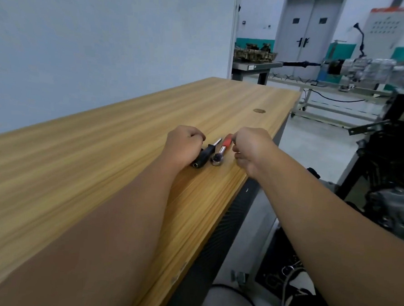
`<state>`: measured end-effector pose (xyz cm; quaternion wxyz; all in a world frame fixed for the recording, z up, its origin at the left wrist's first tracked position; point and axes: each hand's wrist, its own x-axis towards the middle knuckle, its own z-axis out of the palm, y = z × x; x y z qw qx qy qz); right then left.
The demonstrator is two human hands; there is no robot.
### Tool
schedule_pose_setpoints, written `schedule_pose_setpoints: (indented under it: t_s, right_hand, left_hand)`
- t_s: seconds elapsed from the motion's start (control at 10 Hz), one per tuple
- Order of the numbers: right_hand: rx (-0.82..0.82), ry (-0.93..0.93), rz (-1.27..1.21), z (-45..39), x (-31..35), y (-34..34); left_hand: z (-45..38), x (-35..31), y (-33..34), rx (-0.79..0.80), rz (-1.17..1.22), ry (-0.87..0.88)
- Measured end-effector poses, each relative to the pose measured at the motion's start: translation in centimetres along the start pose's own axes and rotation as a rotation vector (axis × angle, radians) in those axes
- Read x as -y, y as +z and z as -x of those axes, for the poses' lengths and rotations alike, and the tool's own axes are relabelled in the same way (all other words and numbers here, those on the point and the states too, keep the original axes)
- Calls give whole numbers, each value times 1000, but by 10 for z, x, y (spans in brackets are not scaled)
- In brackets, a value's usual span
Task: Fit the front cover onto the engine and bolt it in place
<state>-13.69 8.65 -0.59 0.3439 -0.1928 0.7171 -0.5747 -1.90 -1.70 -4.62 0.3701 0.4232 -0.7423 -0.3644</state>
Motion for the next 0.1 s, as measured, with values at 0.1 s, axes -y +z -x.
schedule_pose_setpoints:
  t_s: [0.1]
  right_hand:
    - [-37, 7, -37, 4, -2, -11]
  left_hand:
    - [0, 2, 0, -7, -10, -28]
